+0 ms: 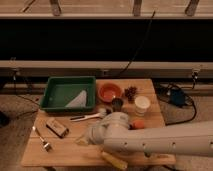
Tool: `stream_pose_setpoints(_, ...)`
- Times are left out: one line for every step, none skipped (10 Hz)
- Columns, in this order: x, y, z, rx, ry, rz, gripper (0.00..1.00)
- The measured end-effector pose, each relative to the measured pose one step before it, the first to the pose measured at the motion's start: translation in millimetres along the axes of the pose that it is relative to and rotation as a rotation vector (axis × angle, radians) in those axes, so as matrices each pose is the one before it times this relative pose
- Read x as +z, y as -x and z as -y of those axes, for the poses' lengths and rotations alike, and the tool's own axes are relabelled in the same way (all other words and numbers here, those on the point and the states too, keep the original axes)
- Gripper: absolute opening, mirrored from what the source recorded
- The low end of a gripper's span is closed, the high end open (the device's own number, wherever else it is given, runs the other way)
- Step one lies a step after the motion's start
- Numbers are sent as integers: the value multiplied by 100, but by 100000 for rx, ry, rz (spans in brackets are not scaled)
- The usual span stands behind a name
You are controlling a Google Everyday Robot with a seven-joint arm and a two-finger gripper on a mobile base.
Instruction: Place fork in red bowl
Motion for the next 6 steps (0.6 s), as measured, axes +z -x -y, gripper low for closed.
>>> stream_pose_setpoints(372,170,-278,655,-1374,773,65)
stream_pose_setpoints(592,314,-485,685,-964,826,65)
stream_pose_setpoints(719,291,-566,34,208,411,65)
stream_pose_setpoints(642,192,-542,-59,824,68,65)
stream_pose_setpoints(917,390,-893,-381,1738,220,65)
stream_pose_setpoints(674,344,-617,-79,1229,185,65)
